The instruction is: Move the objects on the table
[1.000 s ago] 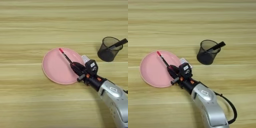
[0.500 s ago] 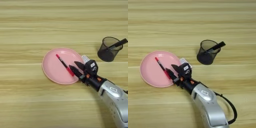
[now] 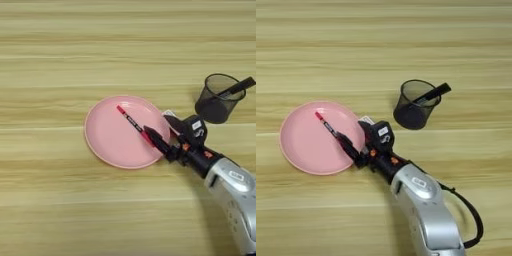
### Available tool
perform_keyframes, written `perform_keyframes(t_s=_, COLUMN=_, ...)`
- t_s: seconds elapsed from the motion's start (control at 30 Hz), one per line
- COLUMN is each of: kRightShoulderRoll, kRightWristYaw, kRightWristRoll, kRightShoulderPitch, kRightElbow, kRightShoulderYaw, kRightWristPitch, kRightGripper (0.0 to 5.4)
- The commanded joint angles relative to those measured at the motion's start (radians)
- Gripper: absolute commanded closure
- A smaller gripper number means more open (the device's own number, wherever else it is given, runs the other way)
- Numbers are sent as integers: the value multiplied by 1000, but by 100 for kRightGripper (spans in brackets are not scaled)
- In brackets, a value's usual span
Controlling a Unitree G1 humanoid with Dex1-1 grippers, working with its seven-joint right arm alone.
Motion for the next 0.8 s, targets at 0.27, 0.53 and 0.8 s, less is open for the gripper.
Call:
perform_keyframes(t_s=0.27, kRightShoulderRoll=-38, kRightWristYaw=-29, kRightWristRoll=14, kRightShoulderPitch=-72, kRightElbow=-11, kRightShoulderYaw=-116, kRightWristPitch=-48, kRightGripper=61)
perform_keyframes(t_s=0.53, kRightShoulderRoll=-43, kRightWristYaw=-33, kRightWristRoll=14, kRightShoulderPitch=-65, kRightElbow=29, kRightShoulderYaw=-163, kRightWristPitch=-67, kRightGripper=4)
perform_keyframes(t_s=0.8, kRightShoulderRoll=-49, kRightWristYaw=-40, kRightWristRoll=4, kRightShoulderPitch=-60, kRightElbow=72, kRightShoulderYaw=-189, kRightWristPitch=-84, kRightGripper=4)
